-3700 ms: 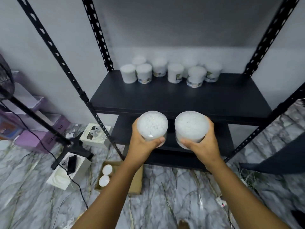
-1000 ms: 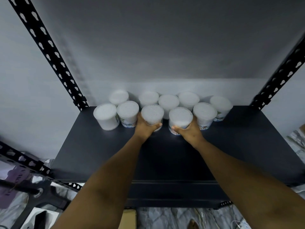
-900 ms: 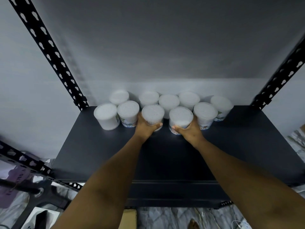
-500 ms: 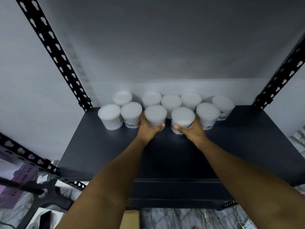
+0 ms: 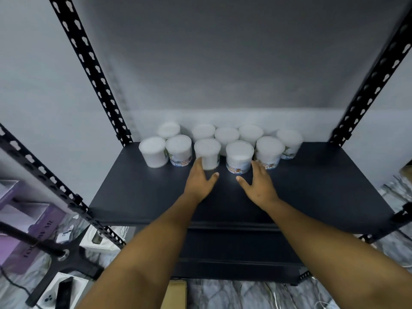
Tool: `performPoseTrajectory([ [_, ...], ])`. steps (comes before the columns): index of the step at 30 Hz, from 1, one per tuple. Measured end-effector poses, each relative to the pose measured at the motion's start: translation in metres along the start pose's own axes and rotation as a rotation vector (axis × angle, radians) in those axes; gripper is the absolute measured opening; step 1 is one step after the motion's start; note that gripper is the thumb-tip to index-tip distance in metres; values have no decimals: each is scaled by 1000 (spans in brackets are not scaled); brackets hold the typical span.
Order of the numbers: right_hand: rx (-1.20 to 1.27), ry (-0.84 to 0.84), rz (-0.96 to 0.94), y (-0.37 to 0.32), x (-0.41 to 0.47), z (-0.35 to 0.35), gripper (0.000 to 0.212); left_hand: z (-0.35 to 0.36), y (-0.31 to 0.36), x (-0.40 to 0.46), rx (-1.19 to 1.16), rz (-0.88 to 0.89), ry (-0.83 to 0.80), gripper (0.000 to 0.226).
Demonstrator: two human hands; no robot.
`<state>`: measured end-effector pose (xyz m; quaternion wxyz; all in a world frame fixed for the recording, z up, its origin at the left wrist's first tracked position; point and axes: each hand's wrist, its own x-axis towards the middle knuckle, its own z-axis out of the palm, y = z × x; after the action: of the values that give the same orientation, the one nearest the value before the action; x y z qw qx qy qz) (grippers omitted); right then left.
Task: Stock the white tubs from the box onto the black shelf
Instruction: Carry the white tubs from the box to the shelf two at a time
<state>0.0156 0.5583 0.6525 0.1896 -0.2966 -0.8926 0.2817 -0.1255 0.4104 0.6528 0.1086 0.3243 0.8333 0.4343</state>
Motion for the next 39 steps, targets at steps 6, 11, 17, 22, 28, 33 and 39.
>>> performPoseTrajectory([
  [6, -326, -175, -36, -2, -40, -23, 74, -9, 26, -49, 601, 38, -138, 75],
  [11, -366, -229, -46, -4, -82, -38, 74, -10, 44, -99, 688, 20, -177, 73],
  [17, -365, -281, -56, -11, -132, -48, 75, -15, 46, -161, 653, -21, -185, 72],
  [22, -362, -336, -87, -26, -169, -33, 75, -31, 29, -207, 623, -71, -154, 71],
  [28, -365, -425, -149, -58, -201, 10, 74, -61, -18, -257, 607, -176, -129, 71],
  [33, -362, -530, -206, -90, -221, 62, 74, -90, -70, -292, 572, -281, -114, 71],
  [39, -373, -655, -283, -145, -240, 143, 73, -131, -150, -330, 518, -411, -102, 72],
])
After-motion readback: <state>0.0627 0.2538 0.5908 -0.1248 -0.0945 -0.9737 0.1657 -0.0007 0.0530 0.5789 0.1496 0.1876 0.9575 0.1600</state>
